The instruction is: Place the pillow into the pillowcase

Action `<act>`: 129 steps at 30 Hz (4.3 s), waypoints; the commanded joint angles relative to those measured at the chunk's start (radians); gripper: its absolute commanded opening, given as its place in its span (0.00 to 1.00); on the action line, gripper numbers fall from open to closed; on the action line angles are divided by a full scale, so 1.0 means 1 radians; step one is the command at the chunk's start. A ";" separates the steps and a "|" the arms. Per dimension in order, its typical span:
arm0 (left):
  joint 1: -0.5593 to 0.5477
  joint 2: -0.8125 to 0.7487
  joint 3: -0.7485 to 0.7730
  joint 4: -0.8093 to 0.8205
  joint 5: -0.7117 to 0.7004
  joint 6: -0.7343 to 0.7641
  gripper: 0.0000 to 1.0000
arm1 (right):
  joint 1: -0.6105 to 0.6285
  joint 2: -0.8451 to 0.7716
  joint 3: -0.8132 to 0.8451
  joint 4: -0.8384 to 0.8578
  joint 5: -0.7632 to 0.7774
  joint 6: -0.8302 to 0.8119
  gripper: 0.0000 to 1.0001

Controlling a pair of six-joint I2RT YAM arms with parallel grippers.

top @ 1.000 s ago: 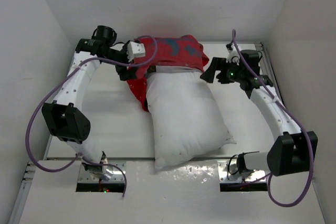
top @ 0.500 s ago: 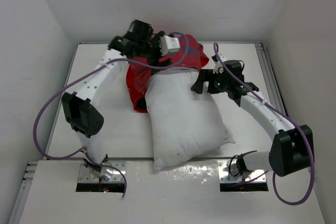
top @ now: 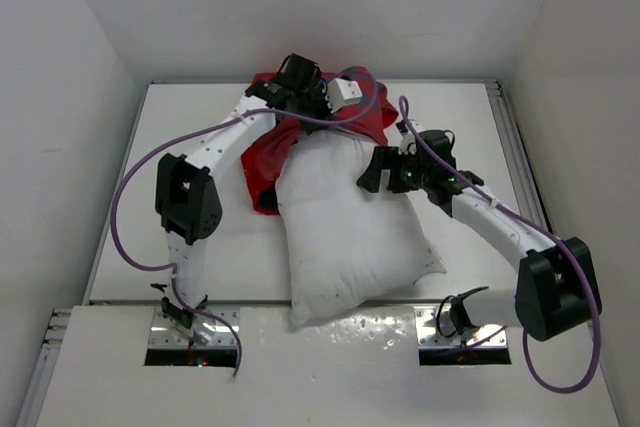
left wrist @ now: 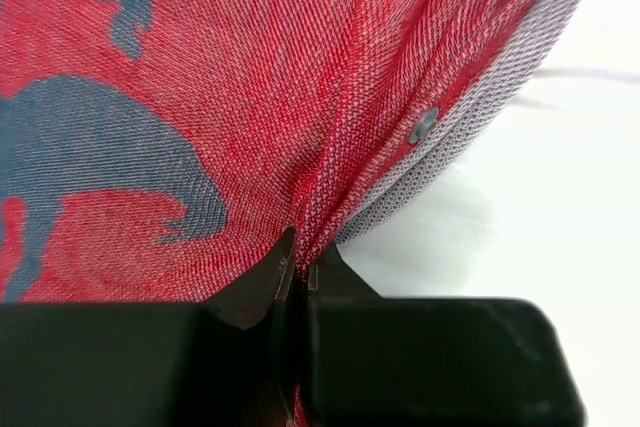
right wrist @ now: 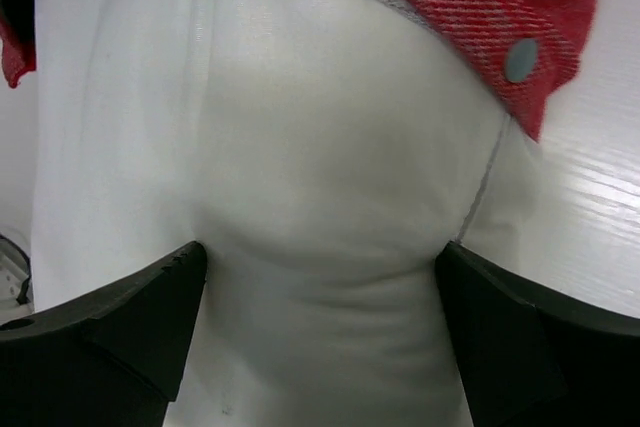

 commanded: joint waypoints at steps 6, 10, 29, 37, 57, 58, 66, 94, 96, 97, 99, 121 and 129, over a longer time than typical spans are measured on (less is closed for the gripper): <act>-0.085 -0.150 0.082 -0.146 0.067 -0.069 0.00 | 0.133 0.133 -0.014 0.260 -0.187 0.208 0.00; -0.111 -0.164 0.200 -0.257 0.109 -0.060 0.00 | 0.121 0.089 0.045 0.619 -0.161 0.314 0.00; -0.113 -0.220 0.199 -0.543 0.458 0.193 0.00 | 0.204 0.157 0.009 0.902 0.791 0.591 0.00; -0.203 -0.274 -0.154 -0.480 0.423 0.204 0.00 | -0.037 0.233 -0.008 0.621 0.584 0.502 0.05; -0.124 -0.700 -0.629 -0.170 -0.427 0.103 1.00 | -0.112 -0.212 0.157 -0.286 0.121 -0.096 0.00; -0.125 -0.714 -0.669 -0.160 -0.428 0.093 1.00 | -0.074 -0.218 0.145 -0.299 0.138 -0.081 0.00; -0.154 -0.753 -0.883 -0.005 -0.390 -0.007 1.00 | 0.217 -0.241 -0.027 -0.346 0.325 -0.079 0.99; -0.082 -0.797 -0.796 -0.128 0.012 0.113 0.00 | 0.442 -0.056 -0.312 1.207 0.211 0.288 0.00; -0.085 -0.812 -0.775 -0.159 0.062 0.121 0.00 | 0.486 -0.041 -0.263 1.262 0.322 0.219 0.00; -0.084 -0.823 -0.774 -0.159 0.076 0.129 0.00 | 0.497 -0.021 -0.248 1.294 0.369 0.208 0.00; -0.076 -0.838 -0.751 -0.159 0.118 0.138 0.00 | 0.526 0.061 -0.217 1.514 0.471 0.164 0.00; 0.059 -0.845 -0.503 -0.299 0.541 0.273 0.00 | 0.618 0.418 0.085 0.804 1.185 0.264 0.00; 0.042 -0.946 -0.526 -0.347 0.331 0.319 0.00 | 0.566 0.487 0.171 0.774 1.025 0.343 0.00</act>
